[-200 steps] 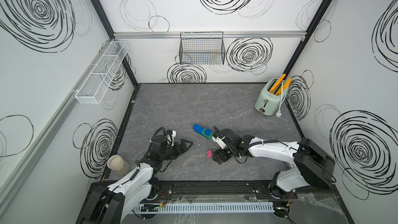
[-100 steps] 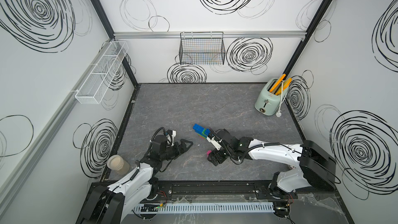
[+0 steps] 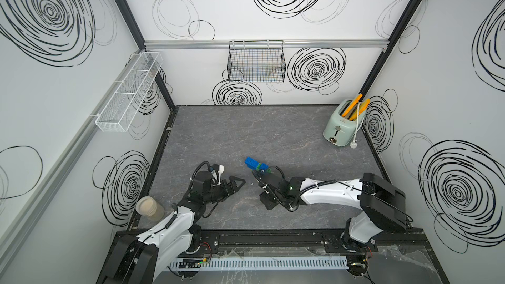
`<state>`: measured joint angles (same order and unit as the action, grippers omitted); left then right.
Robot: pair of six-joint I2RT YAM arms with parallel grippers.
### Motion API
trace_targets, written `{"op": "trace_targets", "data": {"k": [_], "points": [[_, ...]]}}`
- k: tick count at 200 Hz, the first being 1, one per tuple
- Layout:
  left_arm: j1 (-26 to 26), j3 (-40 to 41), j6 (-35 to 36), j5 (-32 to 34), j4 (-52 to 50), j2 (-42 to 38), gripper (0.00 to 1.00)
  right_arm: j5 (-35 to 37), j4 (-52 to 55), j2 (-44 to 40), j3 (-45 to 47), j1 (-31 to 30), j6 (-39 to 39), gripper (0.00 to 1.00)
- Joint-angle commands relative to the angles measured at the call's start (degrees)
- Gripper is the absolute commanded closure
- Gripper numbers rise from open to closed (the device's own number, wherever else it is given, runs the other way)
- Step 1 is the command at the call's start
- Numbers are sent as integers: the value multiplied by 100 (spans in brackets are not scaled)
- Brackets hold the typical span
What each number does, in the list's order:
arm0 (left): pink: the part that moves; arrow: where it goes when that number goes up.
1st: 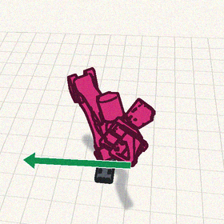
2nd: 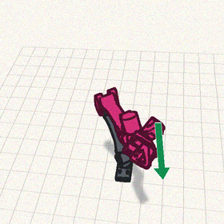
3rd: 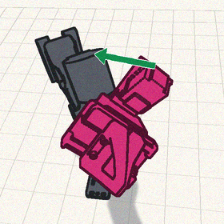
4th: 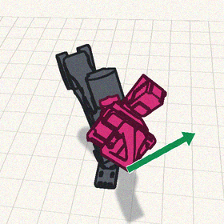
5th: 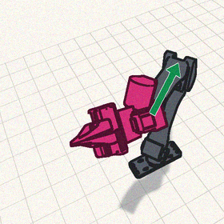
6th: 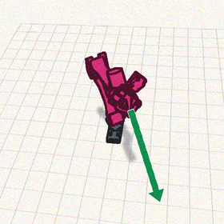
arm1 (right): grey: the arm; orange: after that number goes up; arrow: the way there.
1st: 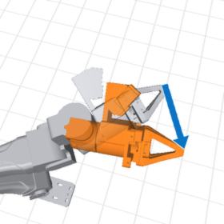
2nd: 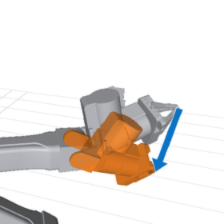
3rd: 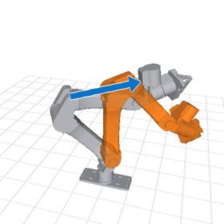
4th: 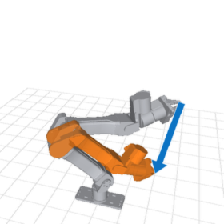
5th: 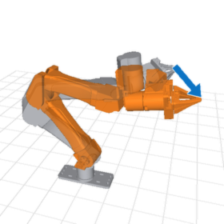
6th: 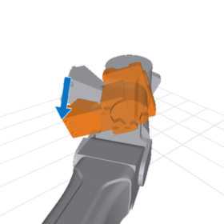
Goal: Assemble a heart with lego
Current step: Adjust the lego brick at the center of the board.
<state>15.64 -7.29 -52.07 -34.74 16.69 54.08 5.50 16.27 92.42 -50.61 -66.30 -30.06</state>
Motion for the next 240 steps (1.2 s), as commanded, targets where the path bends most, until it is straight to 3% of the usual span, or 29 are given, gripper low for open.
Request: {"op": "trace_targets", "data": {"k": [1,44,75,111,141,163,196,240], "points": [[-18,17,49,-71,266,19,3,222,9,1,-33,-7,-211,57],[-19,3,57,-63,257,15,3,-86,-197,-204,312,204,-328,68],[-23,-11,75,-52,245,34,3,-945,-926,-902,1115,732,-527,72],[-24,-25,83,-45,259,64,3,-2585,-1956,-1821,2312,1834,-832,72],[-21,-50,88,-49,257,72,3,-4100,-2647,-2040,2991,2909,-878,72],[-30,-55,92,-34,233,55,3,-5016,-3084,-1914,3135,3374,-915,72],[-29,-82,99,-30,196,37,3,-5796,-3890,-1341,3134,3370,-1201,72],[-27,-91,110,-22,172,16,3,-5686,-4457,-624,2852,2798,-1402,72]]}}
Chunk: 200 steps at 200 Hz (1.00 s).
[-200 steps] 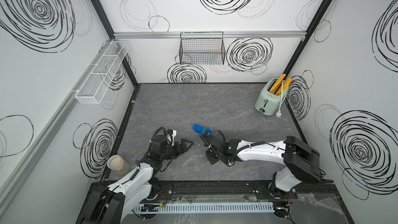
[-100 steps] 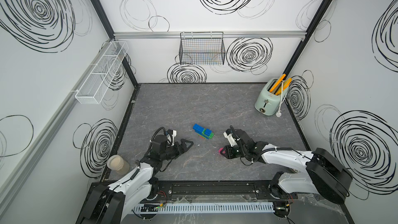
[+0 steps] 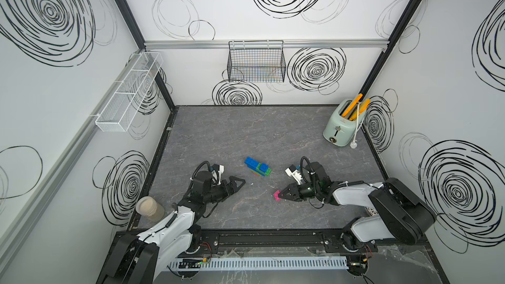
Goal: Assemble a heart with lego
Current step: Adjust the lego brick at the center of the board.
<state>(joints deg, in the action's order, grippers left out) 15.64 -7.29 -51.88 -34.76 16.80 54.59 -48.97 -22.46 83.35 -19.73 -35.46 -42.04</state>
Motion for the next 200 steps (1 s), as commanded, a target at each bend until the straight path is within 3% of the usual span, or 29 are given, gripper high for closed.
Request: {"op": "trace_targets", "data": {"k": [1,50,73,116,145,172,200], "points": [[-26,-90,90,-21,164,-35,3,-242,-588,294,-244,-299,-206,72],[-27,-76,73,-29,131,-129,3,-395,-1541,1114,-185,-515,-683,70],[-17,-54,68,-21,113,-181,3,-300,-1368,1150,-141,-399,-619,66],[56,-71,68,-44,175,-155,3,16,-322,878,-259,-104,-18,48],[156,-89,99,-4,128,-118,3,1047,1165,427,-784,-373,833,36],[154,-202,105,34,72,-89,3,2694,2282,66,-1376,-1183,1259,26],[126,-359,133,43,74,53,3,3695,2912,197,-1874,-1816,1356,23]]}}
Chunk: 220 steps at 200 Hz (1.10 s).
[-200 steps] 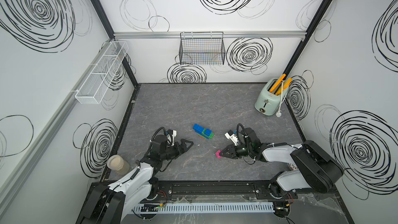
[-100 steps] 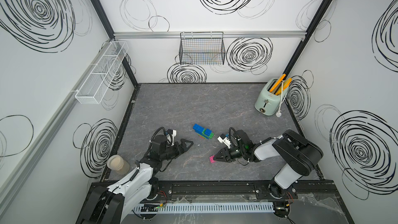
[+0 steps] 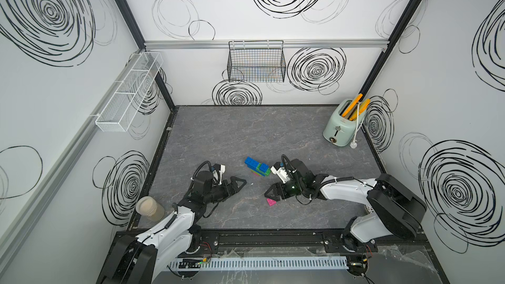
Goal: Assemble a heart with lego
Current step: Adjust the lego brick at the center of the board, then pick up the lego brick from the center of the board.
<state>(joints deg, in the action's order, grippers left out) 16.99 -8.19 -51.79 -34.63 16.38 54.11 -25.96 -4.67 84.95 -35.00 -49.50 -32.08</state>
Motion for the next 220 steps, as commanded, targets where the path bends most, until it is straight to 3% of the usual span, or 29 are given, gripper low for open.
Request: {"op": "trace_targets", "data": {"k": [1,66,133,220], "points": [[-11,-275,125,32,113,109,3,1419,1156,43,-356,-434,360,23],[-170,-543,80,18,229,426,3,3167,2234,668,-1116,-1567,148,27],[-249,-796,69,211,541,1024,3,3737,2507,691,-1272,-1905,-98,45],[-289,-1404,-336,510,1139,1841,3,3863,2519,716,-1360,-1932,91,56]]}}
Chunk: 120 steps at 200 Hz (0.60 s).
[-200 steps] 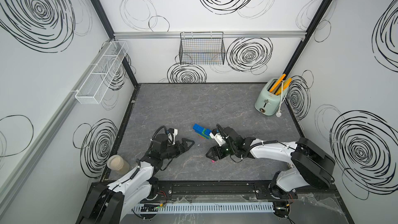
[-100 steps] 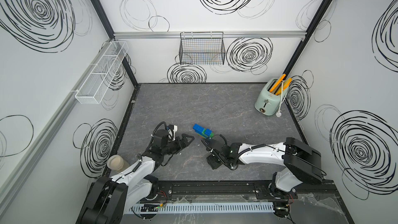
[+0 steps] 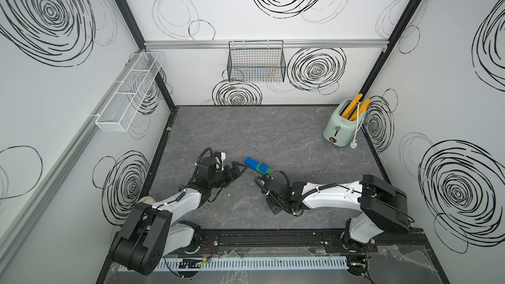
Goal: Assemble a heart with lego
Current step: Pick up the lego brick from the center of the board.
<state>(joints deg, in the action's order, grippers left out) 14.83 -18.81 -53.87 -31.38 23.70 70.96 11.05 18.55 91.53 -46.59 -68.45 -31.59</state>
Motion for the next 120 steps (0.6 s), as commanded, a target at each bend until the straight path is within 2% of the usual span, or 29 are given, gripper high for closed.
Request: {"op": "trace_targets", "data": {"k": [1,58,83,120], "points": [[-79,-356,-131,189,411,164,3,166,196,58,-201,-37,50,56],[-182,-755,-388,273,676,799,3,-98,258,-129,-202,140,316,69],[-210,-850,-572,180,960,1163,3,-422,337,-667,-173,615,712,73],[-133,-897,-1107,-20,2090,1786,3,-1095,603,-1448,-431,1574,1447,75]]}}
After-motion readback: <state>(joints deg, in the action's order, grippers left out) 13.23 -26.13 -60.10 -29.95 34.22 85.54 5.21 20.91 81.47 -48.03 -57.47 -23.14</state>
